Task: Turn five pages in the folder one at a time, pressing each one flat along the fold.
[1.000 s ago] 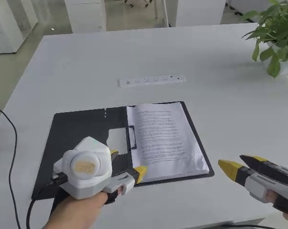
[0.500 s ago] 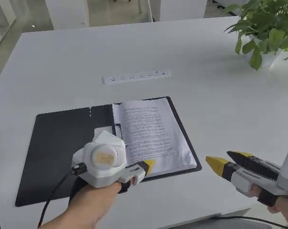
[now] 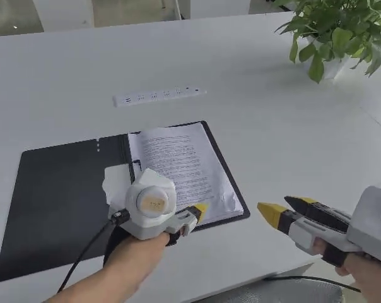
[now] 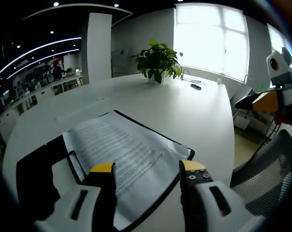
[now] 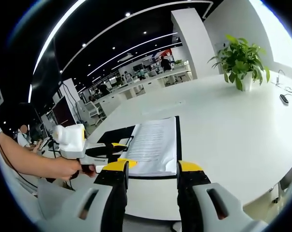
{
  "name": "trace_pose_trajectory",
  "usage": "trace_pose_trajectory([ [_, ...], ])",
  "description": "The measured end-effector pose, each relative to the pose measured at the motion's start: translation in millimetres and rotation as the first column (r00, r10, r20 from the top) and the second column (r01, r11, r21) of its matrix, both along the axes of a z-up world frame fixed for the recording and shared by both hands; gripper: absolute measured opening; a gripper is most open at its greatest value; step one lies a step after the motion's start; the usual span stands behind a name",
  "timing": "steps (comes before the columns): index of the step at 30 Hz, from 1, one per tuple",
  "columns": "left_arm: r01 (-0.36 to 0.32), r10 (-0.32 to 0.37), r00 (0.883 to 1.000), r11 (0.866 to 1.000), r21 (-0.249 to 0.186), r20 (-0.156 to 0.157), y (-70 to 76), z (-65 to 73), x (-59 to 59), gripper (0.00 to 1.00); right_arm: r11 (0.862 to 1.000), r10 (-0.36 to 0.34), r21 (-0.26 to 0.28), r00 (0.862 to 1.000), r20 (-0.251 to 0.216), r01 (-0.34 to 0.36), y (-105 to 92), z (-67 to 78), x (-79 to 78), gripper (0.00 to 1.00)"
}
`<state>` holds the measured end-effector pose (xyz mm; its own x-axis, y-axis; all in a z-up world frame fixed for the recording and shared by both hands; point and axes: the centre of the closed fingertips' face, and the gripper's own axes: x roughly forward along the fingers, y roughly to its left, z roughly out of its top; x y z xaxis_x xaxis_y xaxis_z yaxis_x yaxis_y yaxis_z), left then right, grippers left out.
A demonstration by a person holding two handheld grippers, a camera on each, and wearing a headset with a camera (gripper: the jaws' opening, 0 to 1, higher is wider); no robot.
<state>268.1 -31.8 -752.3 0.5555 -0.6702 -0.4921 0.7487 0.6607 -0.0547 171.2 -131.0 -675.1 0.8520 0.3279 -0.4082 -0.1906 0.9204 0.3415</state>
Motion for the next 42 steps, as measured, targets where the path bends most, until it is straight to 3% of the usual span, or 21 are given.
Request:
trace_pose_trajectory([
  [8,-0.009,0.009,1.000,1.000,0.004,-0.006,-16.3,-13.0,7.2,0.54,1.000,-0.001,-0.004,1.000,-0.011,0.001,0.9,-4.2,2.2,0.38],
  [19,-0.009,0.009,1.000,0.999,0.036,0.010,-29.0,-34.6,13.8,0.53,1.000,-0.010,-0.011,1.000,-0.022,0.009,-4.0,-9.4,5.5,0.37],
  [30,-0.023,0.024,1.000,0.998,0.063,-0.007,-32.0,-51.3,12.8,0.52,1.000,-0.009,-0.013,0.999,-0.035,0.008,-5.5,-14.8,10.6,0.36],
  [34,-0.008,0.006,1.000,0.998,0.070,0.016,-31.9,-54.5,11.9,0.51,1.000,0.000,-0.018,0.999,-0.038,0.000,-4.0,-16.6,12.6,0.36],
  [42,0.022,-0.023,0.999,0.999,0.034,0.040,-34.0,-55.0,10.5,0.44,1.000,0.014,-0.024,0.999,-0.041,-0.015,-2.6,-18.9,20.5,0.36],
])
